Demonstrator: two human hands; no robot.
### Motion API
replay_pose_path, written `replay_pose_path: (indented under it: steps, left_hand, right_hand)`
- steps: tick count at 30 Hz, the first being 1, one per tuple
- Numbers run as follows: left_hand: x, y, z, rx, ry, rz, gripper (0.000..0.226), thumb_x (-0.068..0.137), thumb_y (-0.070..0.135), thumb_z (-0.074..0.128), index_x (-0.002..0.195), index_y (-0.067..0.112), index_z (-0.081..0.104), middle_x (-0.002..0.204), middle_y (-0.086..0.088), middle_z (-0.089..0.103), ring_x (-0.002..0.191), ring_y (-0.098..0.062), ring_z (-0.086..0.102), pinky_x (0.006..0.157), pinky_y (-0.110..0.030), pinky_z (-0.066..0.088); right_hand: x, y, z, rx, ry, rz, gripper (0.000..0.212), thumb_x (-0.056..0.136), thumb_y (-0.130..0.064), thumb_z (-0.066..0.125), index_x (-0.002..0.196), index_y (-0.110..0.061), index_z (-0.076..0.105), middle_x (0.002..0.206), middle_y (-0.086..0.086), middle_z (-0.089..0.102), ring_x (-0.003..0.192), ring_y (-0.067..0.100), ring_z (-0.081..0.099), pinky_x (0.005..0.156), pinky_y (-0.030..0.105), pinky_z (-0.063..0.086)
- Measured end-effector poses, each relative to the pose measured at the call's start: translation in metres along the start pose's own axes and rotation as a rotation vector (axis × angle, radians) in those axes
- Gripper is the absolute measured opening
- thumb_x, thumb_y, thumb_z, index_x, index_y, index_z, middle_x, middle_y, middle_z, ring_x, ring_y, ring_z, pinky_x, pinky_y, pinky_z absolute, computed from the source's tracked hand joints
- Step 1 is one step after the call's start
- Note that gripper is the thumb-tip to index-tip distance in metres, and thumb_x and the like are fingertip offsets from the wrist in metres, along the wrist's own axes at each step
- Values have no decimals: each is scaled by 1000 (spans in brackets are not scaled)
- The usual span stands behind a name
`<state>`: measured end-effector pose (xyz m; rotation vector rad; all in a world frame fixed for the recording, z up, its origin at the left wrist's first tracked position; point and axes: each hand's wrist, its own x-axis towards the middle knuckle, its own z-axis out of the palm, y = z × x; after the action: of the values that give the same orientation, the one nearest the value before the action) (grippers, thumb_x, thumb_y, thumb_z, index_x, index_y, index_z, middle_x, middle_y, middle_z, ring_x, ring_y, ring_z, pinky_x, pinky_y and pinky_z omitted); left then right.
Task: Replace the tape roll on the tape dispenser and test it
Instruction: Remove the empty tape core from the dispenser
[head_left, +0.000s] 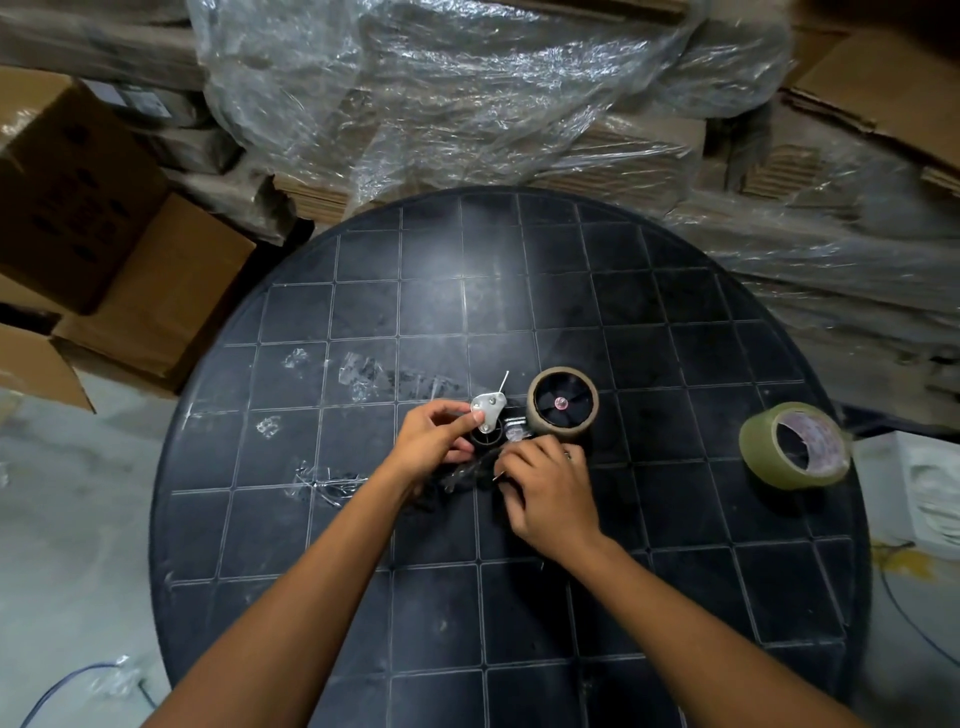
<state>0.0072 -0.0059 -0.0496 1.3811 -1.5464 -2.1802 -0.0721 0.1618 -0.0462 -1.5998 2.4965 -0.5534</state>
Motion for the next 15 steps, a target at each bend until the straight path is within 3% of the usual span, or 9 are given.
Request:
replay_pose_path:
  steps: [3,6,9,12,13,15]
  left_hand:
    - [-3,2,1,7,26,-14,35,80,22,76,107,4,61,97,-12,64,58,-18,59,58,-28,57]
    - [-11,-2,5,45,103,-20,38,81,31,75,100,4,56,88,-13,63,59,-19,60,52,-25,52]
    - [-21,-8,9,13,97,-56,36,87,40,65,92,7,53,77,-13,61,54,-17,58,41,-19,42]
    - [-26,-12,8,27,-9,-154,28,92,38,59,91,11,52,79,-11,65,58,-19,65,49,-22,44]
    - [-28,-12,8,27,-45,-174,22,92,30,61,92,11,50,79,-11,65,58,-19,65,52,-23,42]
    - [-31,-12,10,15,-80,-178,17,90,15,64,90,12,47,77,-12,64,55,-17,58,47,-20,37]
  right_hand:
    - [1,0,-6,30,-61,8,24,68,-25,58,91,-27,65,106,-12,64,102,19,56,80,37,39]
    - [1,1,-9,116,-61,27,33,68,-30,57,99,-25,68,114,-6,61,109,20,55,83,38,43]
    - [2,1,-17,253,109,164,36,75,-32,58,107,-19,69,116,0,61,109,21,56,86,40,48]
    - [11,5,-29,268,297,366,37,79,-32,58,109,-14,68,121,7,60,111,29,55,88,45,50]
    - [16,9,-33,247,271,426,40,80,-32,60,115,-14,65,129,10,56,117,32,52,92,48,49]
    - [27,16,-37,166,52,519,59,83,-38,67,135,-16,52,152,14,36,137,36,34,107,51,40]
